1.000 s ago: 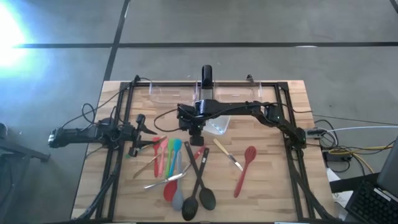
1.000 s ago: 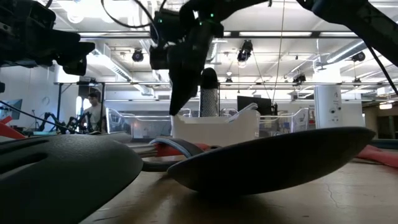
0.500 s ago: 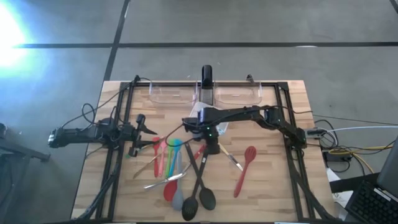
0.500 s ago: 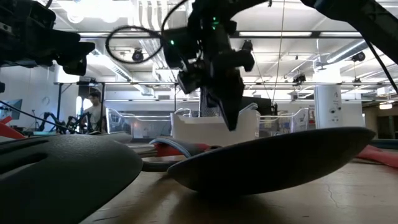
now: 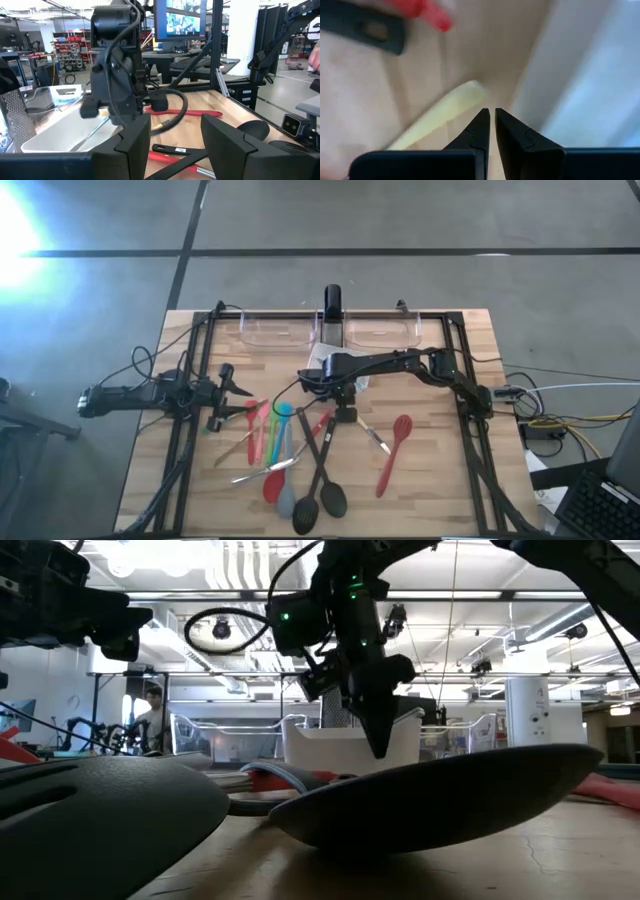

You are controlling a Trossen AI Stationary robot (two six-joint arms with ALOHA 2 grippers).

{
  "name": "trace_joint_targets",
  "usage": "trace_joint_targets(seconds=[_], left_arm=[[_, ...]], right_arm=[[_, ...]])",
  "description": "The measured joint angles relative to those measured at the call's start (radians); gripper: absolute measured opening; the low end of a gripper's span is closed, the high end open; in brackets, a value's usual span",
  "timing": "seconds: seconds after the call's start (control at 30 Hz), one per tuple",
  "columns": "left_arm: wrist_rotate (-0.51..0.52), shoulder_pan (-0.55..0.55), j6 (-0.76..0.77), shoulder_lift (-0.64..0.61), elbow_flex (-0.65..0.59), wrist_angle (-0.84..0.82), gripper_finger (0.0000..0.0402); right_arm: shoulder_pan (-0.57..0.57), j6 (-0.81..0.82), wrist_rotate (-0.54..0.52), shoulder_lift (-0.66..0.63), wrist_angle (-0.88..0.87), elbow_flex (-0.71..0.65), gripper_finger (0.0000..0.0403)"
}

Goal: Pick & Place Kitchen Items
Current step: Adjust the white bin

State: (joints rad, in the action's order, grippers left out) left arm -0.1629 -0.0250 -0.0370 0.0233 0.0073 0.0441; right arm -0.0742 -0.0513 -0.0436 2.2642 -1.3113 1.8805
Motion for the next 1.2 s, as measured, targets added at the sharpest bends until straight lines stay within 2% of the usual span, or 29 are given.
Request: trace_joint_targets(seconds=[0.17,0.3,0.73,0.93,1.2], left_arm=[[0.000,0.000,0.000,0.000,0.000,0.000,0.0179],[0.000,0.000,0.000,0.000,0.000,0.000,0.0179],[0.000,0.000,0.000,0.000,0.000,0.000,0.0179],[0.000,0.000,0.000,0.000,0.000,0.000,0.0179],[0.000,0.000,0.000,0.000,0.000,0.000,0.0179]], right_arm=[[-0.001,0.021,-0.020,-0.030,0.006,0.009,0.0027],[0.011,0.051,0.013,-0.081,-0.002,-0.009,0.0027],[0.011,0.161,0.013,-0.247,0.046,-0.275,0.0026],[-0.014,0.195,-0.137,-0.293,0.052,-0.365,0.0026],[-0.112,0.159,-0.147,-0.341,0.206,-0.454,0.0026]])
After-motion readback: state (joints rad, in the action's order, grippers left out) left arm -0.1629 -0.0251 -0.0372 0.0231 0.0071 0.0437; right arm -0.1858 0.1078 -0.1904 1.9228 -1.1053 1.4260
